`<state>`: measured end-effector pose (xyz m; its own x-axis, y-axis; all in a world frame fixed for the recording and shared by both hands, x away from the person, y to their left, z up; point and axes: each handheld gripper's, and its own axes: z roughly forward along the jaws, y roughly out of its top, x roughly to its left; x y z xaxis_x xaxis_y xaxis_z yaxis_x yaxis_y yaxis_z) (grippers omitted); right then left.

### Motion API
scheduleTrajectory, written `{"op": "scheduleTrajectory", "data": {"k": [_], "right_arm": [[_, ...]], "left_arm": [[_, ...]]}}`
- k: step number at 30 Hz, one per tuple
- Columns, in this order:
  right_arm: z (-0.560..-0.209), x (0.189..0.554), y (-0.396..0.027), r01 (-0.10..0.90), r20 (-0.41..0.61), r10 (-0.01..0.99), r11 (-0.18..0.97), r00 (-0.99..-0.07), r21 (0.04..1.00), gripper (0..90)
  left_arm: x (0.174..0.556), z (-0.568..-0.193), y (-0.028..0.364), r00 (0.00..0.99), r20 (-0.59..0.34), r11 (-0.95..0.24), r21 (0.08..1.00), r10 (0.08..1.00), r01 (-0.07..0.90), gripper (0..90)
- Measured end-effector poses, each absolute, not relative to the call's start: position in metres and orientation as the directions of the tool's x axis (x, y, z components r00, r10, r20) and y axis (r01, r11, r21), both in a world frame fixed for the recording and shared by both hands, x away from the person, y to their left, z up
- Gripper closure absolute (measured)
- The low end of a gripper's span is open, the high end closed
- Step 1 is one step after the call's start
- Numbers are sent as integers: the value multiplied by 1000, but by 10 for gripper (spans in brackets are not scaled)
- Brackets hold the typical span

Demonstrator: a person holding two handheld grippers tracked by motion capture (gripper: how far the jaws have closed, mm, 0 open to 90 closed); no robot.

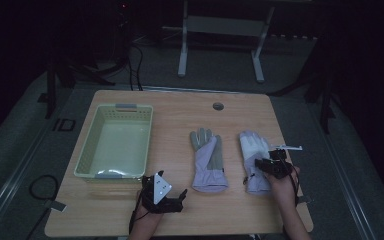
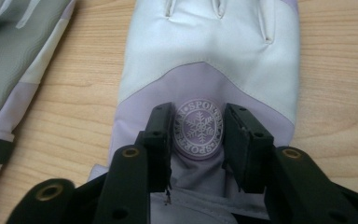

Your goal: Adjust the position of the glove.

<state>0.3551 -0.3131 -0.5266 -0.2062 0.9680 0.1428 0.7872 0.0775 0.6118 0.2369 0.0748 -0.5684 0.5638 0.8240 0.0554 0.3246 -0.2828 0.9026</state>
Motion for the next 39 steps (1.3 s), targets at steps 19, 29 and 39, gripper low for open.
{"op": "scheduleTrajectory", "data": {"k": [19,29,39], "right_arm": [[-506,354,-342,661,48,862,350,-504,664,487],[-525,367,-329,711,69,877,338,-476,617,498],[-533,361,-324,719,91,891,295,-445,629,707]], "left_arm": [[237,-568,75,565,52,-283,901,823,329,12],[237,-568,75,566,52,-283,902,823,328,12],[238,-568,76,566,48,-280,901,823,331,12]]}}
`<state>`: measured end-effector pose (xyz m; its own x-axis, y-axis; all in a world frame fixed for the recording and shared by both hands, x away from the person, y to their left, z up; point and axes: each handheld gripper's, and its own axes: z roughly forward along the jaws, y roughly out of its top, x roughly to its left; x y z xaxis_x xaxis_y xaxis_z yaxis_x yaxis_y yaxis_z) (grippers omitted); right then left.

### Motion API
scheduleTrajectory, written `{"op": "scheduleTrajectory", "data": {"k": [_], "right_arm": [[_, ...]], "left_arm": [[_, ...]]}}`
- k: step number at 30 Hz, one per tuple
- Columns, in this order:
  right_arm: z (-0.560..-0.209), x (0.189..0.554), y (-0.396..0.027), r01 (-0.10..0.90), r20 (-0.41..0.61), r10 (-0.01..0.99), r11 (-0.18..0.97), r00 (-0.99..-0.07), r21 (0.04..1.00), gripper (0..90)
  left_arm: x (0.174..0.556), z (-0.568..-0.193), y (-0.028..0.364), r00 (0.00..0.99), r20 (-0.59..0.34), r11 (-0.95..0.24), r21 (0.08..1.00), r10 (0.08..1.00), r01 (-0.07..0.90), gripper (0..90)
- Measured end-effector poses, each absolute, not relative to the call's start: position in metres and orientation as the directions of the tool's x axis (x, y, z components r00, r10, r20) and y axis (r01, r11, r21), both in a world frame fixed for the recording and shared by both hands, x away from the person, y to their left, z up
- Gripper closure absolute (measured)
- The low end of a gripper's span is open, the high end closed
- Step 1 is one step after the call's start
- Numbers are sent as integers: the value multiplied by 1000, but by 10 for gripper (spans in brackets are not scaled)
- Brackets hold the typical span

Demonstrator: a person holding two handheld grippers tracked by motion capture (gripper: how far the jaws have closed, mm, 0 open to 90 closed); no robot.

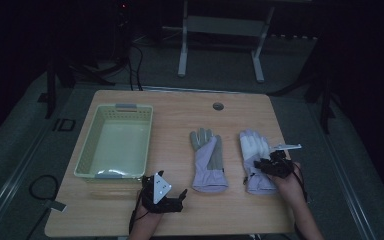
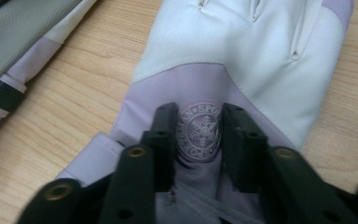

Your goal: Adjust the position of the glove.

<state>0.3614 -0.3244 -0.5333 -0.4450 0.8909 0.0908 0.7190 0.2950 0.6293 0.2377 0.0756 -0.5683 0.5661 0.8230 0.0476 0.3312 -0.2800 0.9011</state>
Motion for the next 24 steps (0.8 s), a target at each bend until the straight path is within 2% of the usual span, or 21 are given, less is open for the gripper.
{"op": "scheduleTrajectory", "data": {"k": [2,7,17,18,24], "right_arm": [[-532,359,-322,717,90,901,273,-424,641,764],[-524,354,-328,724,136,913,206,-384,659,798],[-492,349,-336,702,147,918,171,-368,692,800],[-477,347,-335,679,132,919,171,-371,714,800],[-451,346,-328,660,142,920,148,-365,737,800]], "left_arm": [[238,-568,76,565,47,-279,901,824,331,12],[238,-568,76,564,45,-277,901,825,333,12],[238,-568,76,563,46,-277,901,825,333,12],[238,-568,75,563,49,-280,901,825,332,12],[238,-568,76,562,47,-278,901,826,333,12]]}}
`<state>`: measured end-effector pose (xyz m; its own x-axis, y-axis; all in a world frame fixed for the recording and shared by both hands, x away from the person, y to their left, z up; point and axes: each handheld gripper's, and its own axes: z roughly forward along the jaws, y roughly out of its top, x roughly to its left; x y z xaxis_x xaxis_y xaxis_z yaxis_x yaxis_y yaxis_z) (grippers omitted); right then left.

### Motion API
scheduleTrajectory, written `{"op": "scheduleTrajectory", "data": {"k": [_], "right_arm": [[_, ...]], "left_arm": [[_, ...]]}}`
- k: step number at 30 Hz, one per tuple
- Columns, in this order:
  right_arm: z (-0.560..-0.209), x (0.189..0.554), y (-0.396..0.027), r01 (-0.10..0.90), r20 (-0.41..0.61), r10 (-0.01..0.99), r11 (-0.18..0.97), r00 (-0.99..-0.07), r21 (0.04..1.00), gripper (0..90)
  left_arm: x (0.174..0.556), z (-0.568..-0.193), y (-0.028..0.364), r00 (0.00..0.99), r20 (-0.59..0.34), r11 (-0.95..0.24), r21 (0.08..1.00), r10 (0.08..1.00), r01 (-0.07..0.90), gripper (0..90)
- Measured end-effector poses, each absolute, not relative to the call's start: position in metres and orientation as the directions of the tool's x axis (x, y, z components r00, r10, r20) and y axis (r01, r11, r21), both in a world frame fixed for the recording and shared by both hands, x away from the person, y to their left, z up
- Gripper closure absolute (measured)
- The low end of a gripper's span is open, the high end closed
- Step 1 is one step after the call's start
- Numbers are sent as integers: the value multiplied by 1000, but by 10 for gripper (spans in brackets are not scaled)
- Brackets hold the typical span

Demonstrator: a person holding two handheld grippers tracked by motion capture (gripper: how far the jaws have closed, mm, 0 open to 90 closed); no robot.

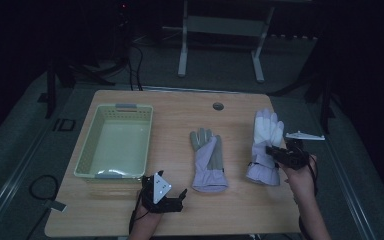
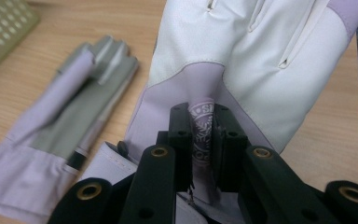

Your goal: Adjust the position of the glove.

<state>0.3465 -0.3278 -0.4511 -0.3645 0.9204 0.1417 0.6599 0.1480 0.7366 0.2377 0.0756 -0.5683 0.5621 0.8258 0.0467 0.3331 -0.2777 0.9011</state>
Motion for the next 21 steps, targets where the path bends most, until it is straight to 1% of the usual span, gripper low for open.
{"op": "scheduleTrajectory", "data": {"k": [7,12,13,18,19,20,21], "right_arm": [[-428,347,-312,648,142,923,136,-357,750,800],[-411,349,-289,633,140,915,146,-379,760,799],[-411,349,-289,633,140,915,146,-379,760,799],[-401,350,-262,620,145,897,165,-418,767,799],[-401,350,-262,620,145,897,165,-418,767,799],[-401,350,-251,622,146,893,171,-425,764,798],[-401,350,-251,622,146,893,171,-425,764,798]], "left_arm": [[238,-568,75,565,50,-281,901,824,331,12],[238,-568,76,564,50,-281,901,824,330,12],[238,-568,76,564,50,-281,901,824,330,12],[238,-568,76,564,52,-282,901,824,329,12],[238,-568,76,564,52,-282,901,824,329,12],[238,-568,76,565,52,-283,901,823,330,12],[238,-568,76,565,52,-283,901,823,330,12]]}}
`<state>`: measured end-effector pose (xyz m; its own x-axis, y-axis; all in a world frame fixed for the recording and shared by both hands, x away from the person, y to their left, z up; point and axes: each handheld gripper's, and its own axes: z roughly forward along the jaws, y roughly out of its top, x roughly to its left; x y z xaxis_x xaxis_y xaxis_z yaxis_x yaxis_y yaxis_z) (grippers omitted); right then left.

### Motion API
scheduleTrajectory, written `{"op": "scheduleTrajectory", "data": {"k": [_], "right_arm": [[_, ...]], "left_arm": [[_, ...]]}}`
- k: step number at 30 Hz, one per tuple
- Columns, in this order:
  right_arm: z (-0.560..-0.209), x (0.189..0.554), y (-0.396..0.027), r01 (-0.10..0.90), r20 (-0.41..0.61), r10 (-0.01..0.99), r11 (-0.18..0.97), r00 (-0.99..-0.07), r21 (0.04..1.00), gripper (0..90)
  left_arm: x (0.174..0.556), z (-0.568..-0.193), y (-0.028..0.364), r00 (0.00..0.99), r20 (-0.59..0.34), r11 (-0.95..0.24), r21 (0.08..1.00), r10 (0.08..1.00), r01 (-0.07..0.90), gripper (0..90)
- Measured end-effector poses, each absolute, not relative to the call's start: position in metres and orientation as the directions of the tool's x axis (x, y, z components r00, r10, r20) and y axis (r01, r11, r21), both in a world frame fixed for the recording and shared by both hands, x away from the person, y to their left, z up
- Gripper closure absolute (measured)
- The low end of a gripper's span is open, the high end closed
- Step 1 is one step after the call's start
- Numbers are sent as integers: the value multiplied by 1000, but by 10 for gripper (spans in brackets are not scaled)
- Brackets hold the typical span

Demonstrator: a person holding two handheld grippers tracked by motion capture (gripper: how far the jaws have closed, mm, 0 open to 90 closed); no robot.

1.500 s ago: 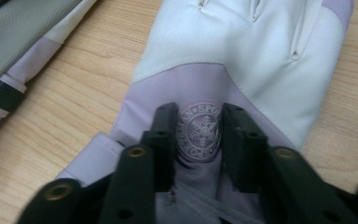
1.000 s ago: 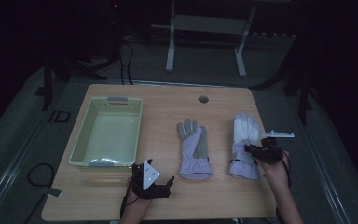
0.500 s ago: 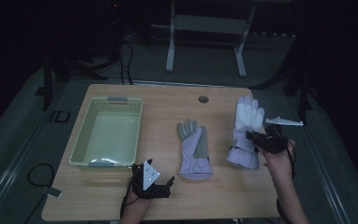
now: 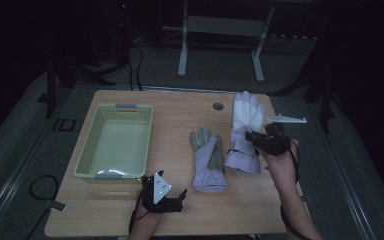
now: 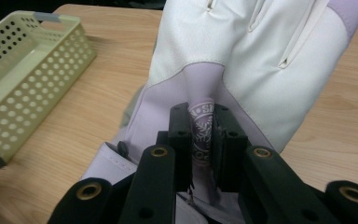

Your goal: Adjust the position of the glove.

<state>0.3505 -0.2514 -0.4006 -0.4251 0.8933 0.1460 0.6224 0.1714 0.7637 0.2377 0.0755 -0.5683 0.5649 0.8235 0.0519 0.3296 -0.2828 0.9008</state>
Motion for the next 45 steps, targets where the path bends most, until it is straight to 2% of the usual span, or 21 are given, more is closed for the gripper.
{"op": "scheduleTrajectory", "data": {"k": [5,9,14,26,38,45], "right_arm": [[-405,350,-223,633,182,873,172,-453,755,798],[-411,350,-192,635,170,847,229,-503,738,798],[-418,348,-175,642,172,835,254,-523,723,798],[-450,355,-163,688,142,839,320,-525,651,795],[-494,371,-154,746,145,862,323,-486,582,782],[-501,373,-151,739,139,846,355,-514,573,772]], "left_arm": [[238,-568,76,566,51,-283,901,823,329,12],[237,-568,75,568,46,-277,903,822,327,12],[237,-568,76,568,49,-279,904,821,325,12],[237,-568,76,570,47,-280,902,820,329,12],[237,-568,76,570,43,-275,904,821,327,12],[238,-568,76,569,42,-273,904,821,328,12]]}}
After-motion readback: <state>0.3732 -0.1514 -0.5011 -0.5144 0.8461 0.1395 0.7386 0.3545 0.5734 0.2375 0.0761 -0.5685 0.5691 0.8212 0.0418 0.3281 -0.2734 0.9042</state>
